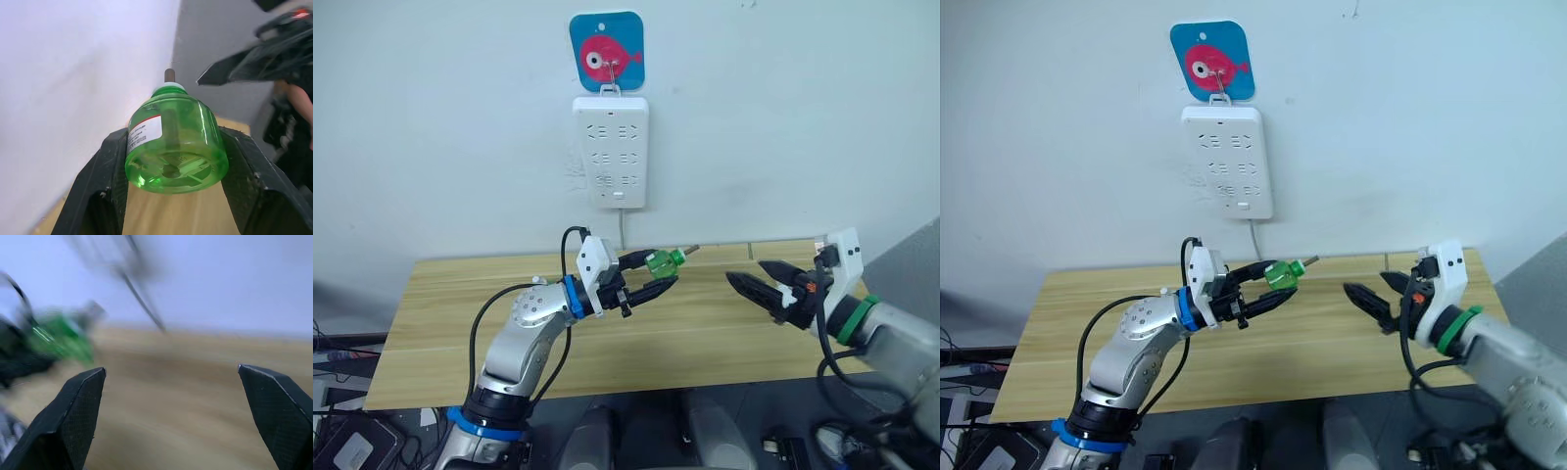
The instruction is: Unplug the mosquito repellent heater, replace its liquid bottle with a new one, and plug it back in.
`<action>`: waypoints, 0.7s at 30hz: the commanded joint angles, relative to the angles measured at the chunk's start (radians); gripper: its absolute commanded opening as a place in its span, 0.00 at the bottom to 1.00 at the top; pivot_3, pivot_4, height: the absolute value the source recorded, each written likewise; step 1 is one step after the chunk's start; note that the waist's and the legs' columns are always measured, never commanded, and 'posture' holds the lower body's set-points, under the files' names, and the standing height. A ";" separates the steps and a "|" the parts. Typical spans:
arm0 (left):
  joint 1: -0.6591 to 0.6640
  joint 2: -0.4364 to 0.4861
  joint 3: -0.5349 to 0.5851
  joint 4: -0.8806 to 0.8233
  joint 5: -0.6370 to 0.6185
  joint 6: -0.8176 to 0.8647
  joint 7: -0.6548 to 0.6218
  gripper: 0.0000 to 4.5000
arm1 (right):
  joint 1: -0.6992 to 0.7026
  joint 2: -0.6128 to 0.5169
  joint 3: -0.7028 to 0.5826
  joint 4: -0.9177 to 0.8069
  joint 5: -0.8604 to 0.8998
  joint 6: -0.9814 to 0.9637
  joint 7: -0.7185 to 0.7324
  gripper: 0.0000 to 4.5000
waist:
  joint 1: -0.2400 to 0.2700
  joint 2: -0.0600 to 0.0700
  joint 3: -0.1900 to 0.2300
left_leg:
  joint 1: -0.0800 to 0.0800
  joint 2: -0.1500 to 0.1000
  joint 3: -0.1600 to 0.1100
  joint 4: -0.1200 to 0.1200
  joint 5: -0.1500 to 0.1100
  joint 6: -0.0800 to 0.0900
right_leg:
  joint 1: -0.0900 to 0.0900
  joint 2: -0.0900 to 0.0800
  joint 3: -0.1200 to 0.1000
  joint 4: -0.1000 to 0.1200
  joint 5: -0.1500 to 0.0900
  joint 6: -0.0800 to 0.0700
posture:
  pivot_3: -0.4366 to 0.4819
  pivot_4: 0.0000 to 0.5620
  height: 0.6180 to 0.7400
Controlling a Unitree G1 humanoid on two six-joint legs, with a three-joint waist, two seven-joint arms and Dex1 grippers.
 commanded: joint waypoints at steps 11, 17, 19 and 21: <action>-0.036 -0.059 -0.036 -0.067 0.032 -0.076 0.076 0.50 | -0.016 0.201 0.182 0.134 0.305 -0.232 -0.339 1.00 | -0.036 0.003 -0.015 | 0.000 -0.001 0.001 0.001 0.000 -0.001 | -0.001 0.000 0.001 0.001 0.002 0.001 | 0.22 0.31 0.92; -0.045 -0.064 -0.043 -0.061 0.040 -0.088 0.085 0.50 | -0.047 0.127 0.262 0.214 0.385 -0.341 -0.381 1.00 | -0.049 0.003 -0.021 | 0.001 -0.001 0.002 0.001 0.000 0.000 | 0.000 0.001 0.001 0.001 0.002 0.001 | 0.24 0.30 0.92; -0.043 -0.064 -0.045 -0.063 0.041 -0.090 0.088 0.50 | -0.053 0.104 0.290 0.232 0.412 -0.369 -0.389 1.00 | -0.050 0.003 -0.021 | 0.001 0.000 0.001 0.001 0.001 0.000 | 0.000 0.001 0.001 0.002 0.002 0.001 | 0.24 0.30 0.92; -0.041 -0.065 -0.046 -0.065 0.041 -0.091 0.091 0.50 | -0.053 0.082 0.316 0.246 0.435 -0.397 -0.401 0.92 | -0.050 0.003 -0.021 | 0.001 0.000 0.001 0.001 0.001 0.000 | 0.000 0.001 0.001 0.002 0.002 0.001 | 0.24 0.30 0.92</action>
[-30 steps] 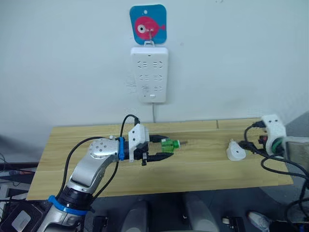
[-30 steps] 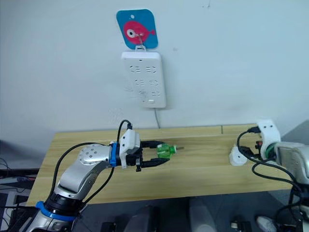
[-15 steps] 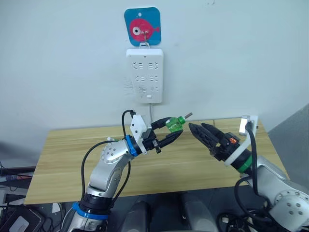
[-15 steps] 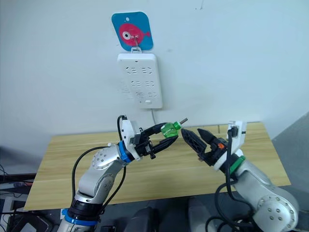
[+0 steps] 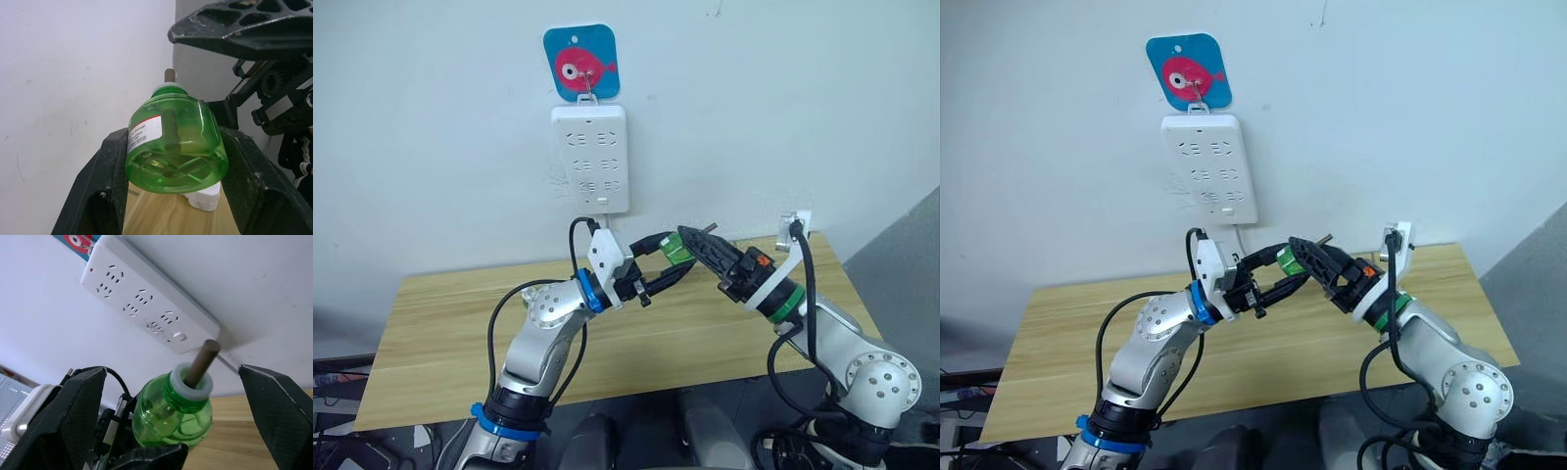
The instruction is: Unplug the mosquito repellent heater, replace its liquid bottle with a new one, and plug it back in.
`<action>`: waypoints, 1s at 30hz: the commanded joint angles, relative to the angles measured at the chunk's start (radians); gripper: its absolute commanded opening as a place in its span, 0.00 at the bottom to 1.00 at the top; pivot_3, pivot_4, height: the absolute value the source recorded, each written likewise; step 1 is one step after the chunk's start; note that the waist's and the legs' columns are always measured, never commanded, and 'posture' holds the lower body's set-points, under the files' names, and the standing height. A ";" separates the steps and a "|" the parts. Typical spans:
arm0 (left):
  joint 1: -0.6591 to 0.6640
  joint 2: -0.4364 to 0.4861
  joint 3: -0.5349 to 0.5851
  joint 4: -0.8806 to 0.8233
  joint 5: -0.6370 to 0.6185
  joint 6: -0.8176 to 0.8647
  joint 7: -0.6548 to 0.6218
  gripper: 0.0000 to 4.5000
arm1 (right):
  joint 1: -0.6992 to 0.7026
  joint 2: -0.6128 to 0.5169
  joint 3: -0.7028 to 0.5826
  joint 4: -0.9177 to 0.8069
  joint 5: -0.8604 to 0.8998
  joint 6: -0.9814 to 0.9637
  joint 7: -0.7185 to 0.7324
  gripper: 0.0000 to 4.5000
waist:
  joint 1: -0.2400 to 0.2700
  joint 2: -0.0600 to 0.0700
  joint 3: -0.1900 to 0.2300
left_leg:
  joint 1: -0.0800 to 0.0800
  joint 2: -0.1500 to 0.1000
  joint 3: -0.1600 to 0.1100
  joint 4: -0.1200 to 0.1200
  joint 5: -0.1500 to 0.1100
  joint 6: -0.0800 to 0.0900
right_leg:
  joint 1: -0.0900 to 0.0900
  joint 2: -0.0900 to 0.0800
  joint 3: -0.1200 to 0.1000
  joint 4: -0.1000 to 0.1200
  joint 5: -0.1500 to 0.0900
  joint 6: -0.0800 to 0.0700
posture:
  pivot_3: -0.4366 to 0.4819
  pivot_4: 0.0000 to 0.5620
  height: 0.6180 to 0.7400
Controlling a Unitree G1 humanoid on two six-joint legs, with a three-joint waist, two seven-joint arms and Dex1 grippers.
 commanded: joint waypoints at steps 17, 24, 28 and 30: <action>0.035 0.052 -0.014 -0.045 0.024 -0.073 -0.043 0.80 | 0.029 -0.189 0.179 0.022 0.173 -0.222 -0.039 0.18 | 0.002 0.000 -0.001 | 0.001 0.000 0.001 0.002 0.000 0.000 | 0.000 0.000 0.001 0.004 0.000 0.000 | 0.26 0.30 0.92; 0.086 0.238 0.011 -0.043 0.068 0.053 -0.085 1.00 | 0.028 -0.308 0.225 0.062 -0.199 -0.359 0.020 0.18 | 0.007 0.000 -0.001 | 0.001 0.000 0.001 0.013 0.000 0.000 | 0.001 0.001 0.001 0.010 0.000 0.000 | 0.28 0.33 0.92; 0.102 0.304 0.003 -0.096 0.083 0.157 -0.061 1.00 | 0.044 -0.425 0.412 0.208 -0.667 -0.585 0.113 0.18 | 0.009 -0.001 0.000 | 0.004 -0.001 0.004 0.013 0.000 0.000 | 0.002 0.002 0.001 0.010 -0.001 0.001 | 0.29 0.37 0.92; 0.113 0.310 -0.003 -0.139 0.087 0.203 -0.039 1.00 | 0.043 -0.413 0.469 0.331 -0.826 -0.712 0.129 0.18 | 0.009 -0.002 0.000 | 0.004 0.000 0.004 0.013 0.000 0.000 | 0.002 0.002 0.001 0.011 -0.003 0.005 | 0.30 0.39 0.92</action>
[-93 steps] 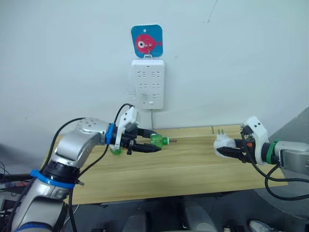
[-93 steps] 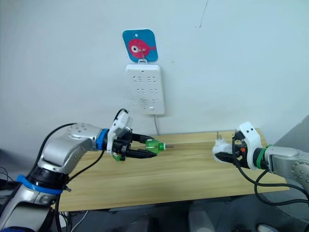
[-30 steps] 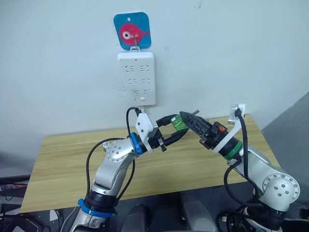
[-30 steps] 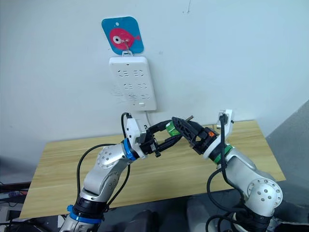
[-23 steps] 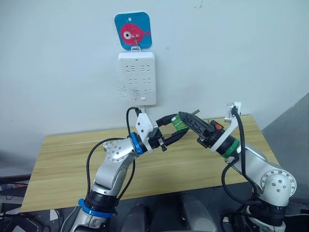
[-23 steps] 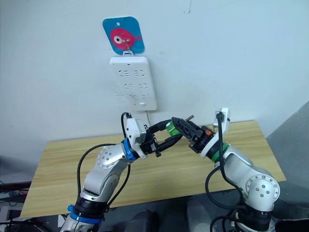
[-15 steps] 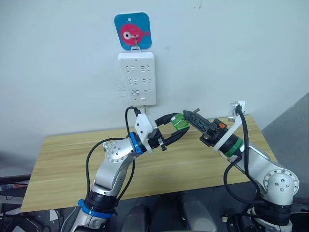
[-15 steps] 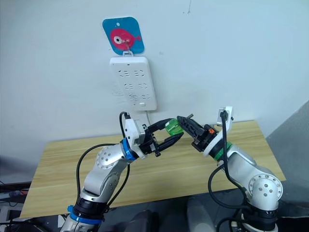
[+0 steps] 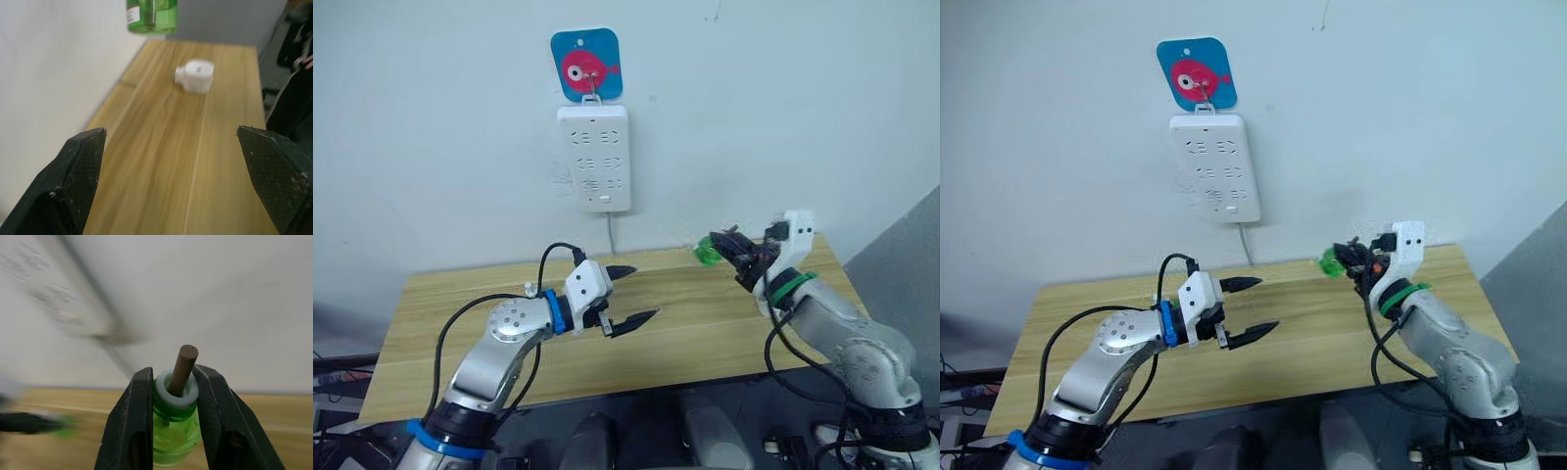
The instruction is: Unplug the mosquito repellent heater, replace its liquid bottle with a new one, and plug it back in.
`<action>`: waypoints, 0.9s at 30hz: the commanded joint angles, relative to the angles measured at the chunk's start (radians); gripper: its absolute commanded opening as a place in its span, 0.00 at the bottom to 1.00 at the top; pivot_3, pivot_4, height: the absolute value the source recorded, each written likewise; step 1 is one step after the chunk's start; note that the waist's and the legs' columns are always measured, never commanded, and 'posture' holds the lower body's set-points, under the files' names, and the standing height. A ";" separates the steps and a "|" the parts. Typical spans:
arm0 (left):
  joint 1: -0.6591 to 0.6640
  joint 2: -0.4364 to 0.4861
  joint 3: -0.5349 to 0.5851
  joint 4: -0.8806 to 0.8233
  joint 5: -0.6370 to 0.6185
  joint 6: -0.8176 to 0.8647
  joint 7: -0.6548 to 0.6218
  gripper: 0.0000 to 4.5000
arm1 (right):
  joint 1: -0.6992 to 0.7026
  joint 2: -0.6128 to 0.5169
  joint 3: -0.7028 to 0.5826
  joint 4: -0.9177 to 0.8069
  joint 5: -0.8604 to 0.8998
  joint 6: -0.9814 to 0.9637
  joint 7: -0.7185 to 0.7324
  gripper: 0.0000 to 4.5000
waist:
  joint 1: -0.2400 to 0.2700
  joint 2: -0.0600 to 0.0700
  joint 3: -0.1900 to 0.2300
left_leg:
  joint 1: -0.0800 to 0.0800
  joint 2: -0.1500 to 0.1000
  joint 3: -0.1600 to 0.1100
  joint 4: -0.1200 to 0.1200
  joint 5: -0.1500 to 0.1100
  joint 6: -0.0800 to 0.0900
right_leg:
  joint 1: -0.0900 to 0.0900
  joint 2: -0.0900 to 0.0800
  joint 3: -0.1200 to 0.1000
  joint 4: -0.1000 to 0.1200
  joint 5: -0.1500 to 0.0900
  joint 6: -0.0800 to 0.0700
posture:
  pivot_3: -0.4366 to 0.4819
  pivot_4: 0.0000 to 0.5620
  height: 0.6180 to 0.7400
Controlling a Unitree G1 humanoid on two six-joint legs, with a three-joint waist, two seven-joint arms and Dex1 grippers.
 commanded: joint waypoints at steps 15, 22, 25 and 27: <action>0.086 -0.002 -0.002 -0.313 0.007 0.225 0.149 1.00 | -0.198 0.238 0.036 0.955 -0.585 -0.688 0.077 0.18 | 0.019 -0.004 0.030 | 0.000 0.001 -0.002 -0.001 0.000 0.000 | -0.001 -0.001 0.002 0.002 0.003 -0.006 | 0.37 0.49 0.92; 0.099 -0.009 0.013 -0.306 0.010 0.226 0.177 1.00 | -0.164 0.269 0.000 0.913 -0.604 -0.713 0.100 0.58 | 0.031 -0.004 0.033 | 0.000 0.001 -0.002 -0.001 0.000 0.000 | -0.001 -0.002 0.002 0.001 0.003 -0.006 | 0.36 0.48 0.92; 0.130 -0.026 0.043 -0.282 0.013 0.197 0.209 1.00 | -0.108 0.274 -0.014 0.784 -0.610 -0.687 0.094 0.83 | 0.032 -0.003 0.033 | 0.000 0.001 -0.002 -0.001 0.000 0.000 | -0.001 -0.002 0.001 0.001 0.003 -0.006 | 0.35 0.47 0.92; 0.173 -0.052 0.092 -0.260 0.003 0.183 0.248 1.00 | -0.038 0.263 -0.007 0.623 -0.610 -0.647 0.113 0.99 | 0.033 -0.003 0.033 | 0.000 0.001 -0.002 -0.002 0.000 0.000 | -0.001 -0.002 0.002 0.001 0.003 -0.006 | 0.35 0.46 0.92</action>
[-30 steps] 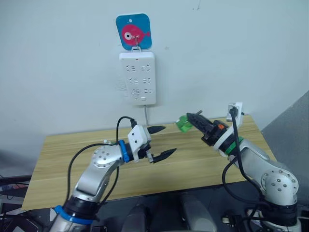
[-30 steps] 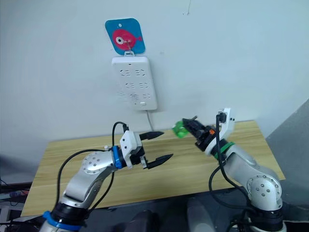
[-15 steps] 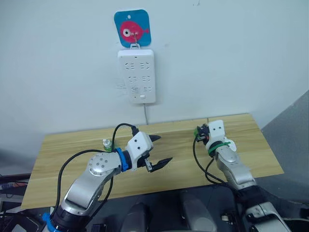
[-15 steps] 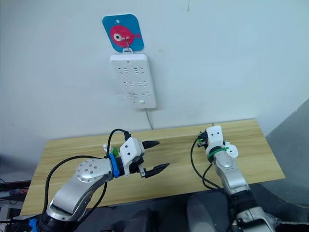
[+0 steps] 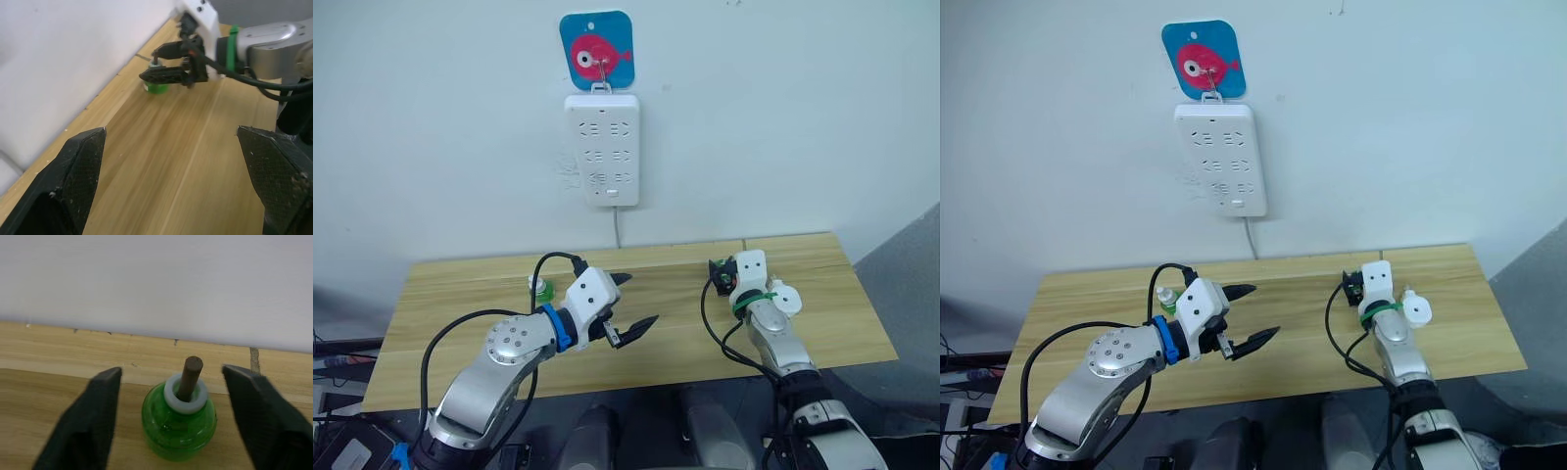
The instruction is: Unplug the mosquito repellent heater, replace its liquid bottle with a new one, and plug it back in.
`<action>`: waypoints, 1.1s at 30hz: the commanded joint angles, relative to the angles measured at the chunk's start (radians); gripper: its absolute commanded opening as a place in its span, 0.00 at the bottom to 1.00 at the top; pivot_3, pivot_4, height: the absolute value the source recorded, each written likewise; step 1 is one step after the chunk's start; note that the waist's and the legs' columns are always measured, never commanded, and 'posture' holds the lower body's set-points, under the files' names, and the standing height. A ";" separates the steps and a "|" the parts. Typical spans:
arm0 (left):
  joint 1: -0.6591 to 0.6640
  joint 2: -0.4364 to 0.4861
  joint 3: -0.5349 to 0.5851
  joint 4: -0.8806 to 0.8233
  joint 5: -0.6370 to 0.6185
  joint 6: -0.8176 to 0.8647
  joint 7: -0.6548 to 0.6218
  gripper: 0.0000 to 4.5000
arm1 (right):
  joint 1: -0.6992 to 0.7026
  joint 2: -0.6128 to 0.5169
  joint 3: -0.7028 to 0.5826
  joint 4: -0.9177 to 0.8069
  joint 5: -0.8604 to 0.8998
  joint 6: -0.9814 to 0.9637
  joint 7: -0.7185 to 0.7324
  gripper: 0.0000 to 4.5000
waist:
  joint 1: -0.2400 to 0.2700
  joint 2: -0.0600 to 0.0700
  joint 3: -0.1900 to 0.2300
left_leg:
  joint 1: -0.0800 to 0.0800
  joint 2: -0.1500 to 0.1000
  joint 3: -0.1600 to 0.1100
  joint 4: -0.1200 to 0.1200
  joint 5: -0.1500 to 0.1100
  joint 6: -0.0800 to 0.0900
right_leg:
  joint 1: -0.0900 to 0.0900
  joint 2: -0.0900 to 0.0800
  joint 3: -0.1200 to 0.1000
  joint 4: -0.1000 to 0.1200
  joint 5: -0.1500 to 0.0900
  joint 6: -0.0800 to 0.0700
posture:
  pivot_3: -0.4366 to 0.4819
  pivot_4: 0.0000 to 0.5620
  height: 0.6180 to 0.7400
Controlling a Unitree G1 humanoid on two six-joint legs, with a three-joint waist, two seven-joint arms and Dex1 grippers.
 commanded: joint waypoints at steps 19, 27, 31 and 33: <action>0.229 -0.168 0.351 0.415 0.121 -0.237 0.348 1.00 | 0.201 -0.267 0.249 -0.954 0.044 0.577 0.436 0.99 | 0.020 -0.007 0.007 | 0.000 0.001 -0.001 0.000 0.001 -0.001 | 0.001 -0.001 -0.003 -0.004 -0.002 0.001 | 0.35 0.49 0.92; 0.023 -0.206 0.320 0.711 0.161 -0.302 0.384 1.00 | 0.138 -0.250 0.273 -1.007 0.054 0.730 0.435 0.99 | 0.024 -0.010 0.009 | -0.006 0.000 -0.005 0.000 0.000 -0.002 | -0.002 -0.002 -0.008 -0.006 0.000 -0.001 | 0.34 0.50 0.92; -0.069 -0.197 0.301 0.851 0.180 -0.361 0.362 1.00 | 0.138 -0.257 0.280 -1.035 0.054 0.760 0.442 0.99 | 0.024 -0.010 0.009 | -0.007 0.000 -0.006 -0.002 0.000 -0.003 | -0.003 -0.002 -0.009 -0.007 0.000 -0.001 | 0.33 0.51 0.92; -0.099 -0.197 0.295 0.898 0.181 -0.378 0.353 1.00 | 0.140 -0.258 0.280 -1.045 0.054 0.769 0.441 0.99 | 0.024 -0.010 0.010 | -0.007 0.000 -0.006 -0.002 0.000 -0.003 | -0.003 -0.002 -0.009 -0.007 0.000 -0.001 | 0.33 0.51 0.92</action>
